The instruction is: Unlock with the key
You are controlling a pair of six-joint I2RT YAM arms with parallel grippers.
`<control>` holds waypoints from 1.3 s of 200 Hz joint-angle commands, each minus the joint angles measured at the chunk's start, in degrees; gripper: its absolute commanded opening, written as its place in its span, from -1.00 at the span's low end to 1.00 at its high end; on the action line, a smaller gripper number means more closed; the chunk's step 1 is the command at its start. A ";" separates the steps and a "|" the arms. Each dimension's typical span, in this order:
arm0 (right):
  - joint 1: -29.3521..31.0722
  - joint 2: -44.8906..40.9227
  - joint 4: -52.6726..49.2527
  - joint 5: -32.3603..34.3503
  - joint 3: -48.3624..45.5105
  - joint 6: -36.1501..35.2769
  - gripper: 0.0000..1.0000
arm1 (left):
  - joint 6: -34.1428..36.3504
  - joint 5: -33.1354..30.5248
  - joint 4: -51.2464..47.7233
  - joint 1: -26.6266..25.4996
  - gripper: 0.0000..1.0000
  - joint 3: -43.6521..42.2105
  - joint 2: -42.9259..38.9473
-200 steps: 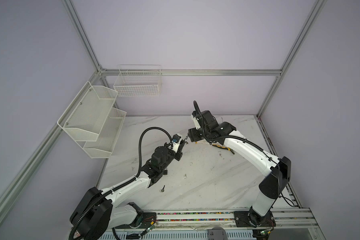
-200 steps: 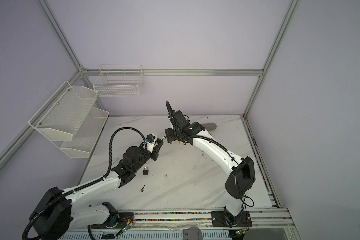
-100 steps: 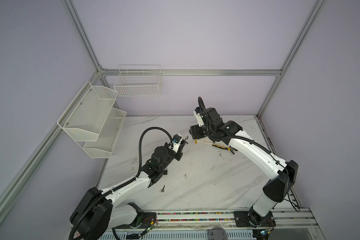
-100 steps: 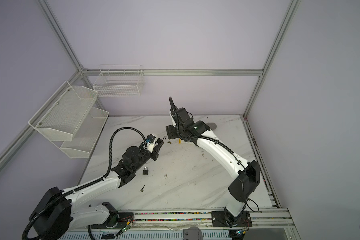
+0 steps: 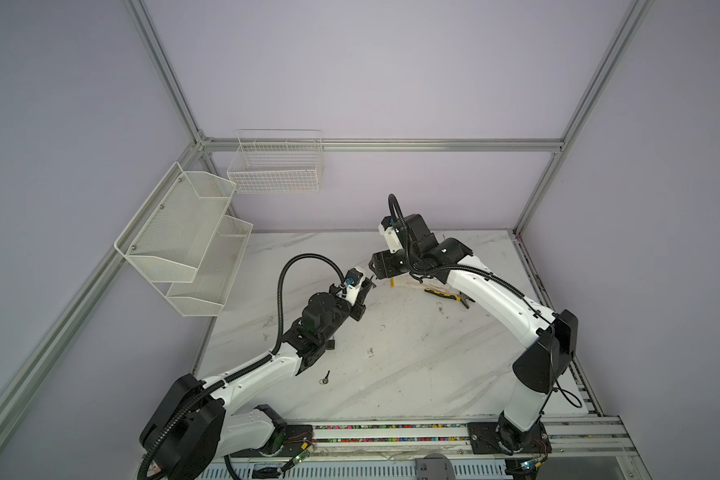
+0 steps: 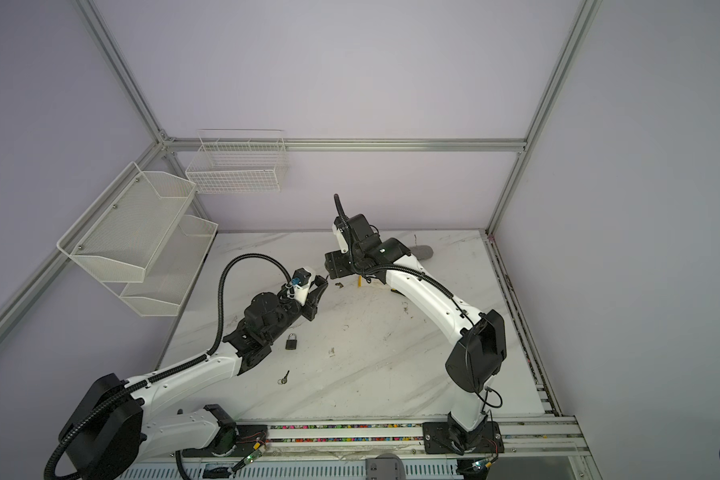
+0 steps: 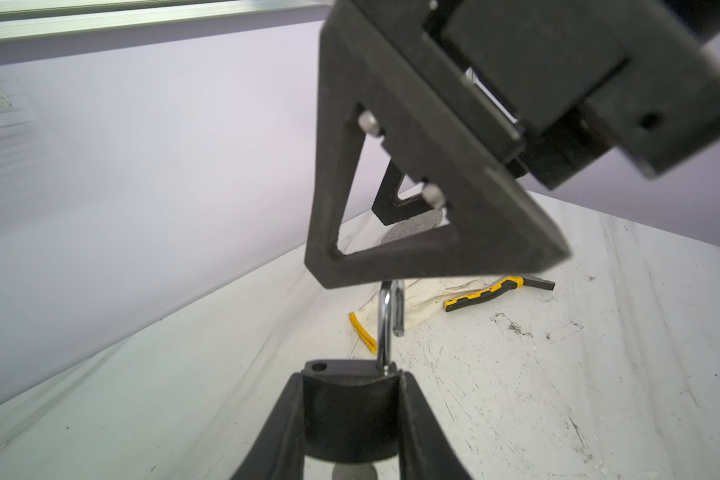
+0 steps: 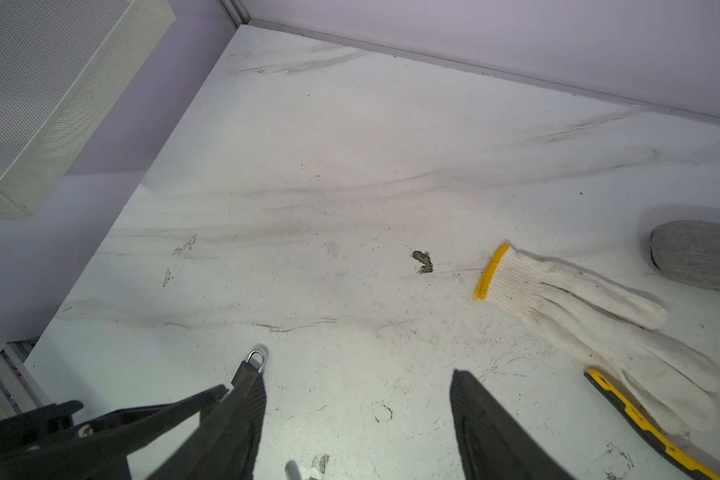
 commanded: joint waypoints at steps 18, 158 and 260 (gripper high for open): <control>-0.82 -2.97 -1.13 -1.88 -2.81 0.12 0.45 | 0.24 -1.81 6.31 0.00 -1.00 -2.17 -0.45; -1.55 -15.01 7.85 4.02 -15.48 0.38 0.45 | -10.91 -10.68 -15.63 0.06 -1.00 5.07 -1.98; -1.53 -23.44 29.39 -3.20 -39.37 8.85 0.45 | -29.61 -16.15 -52.55 4.52 -1.00 29.74 21.04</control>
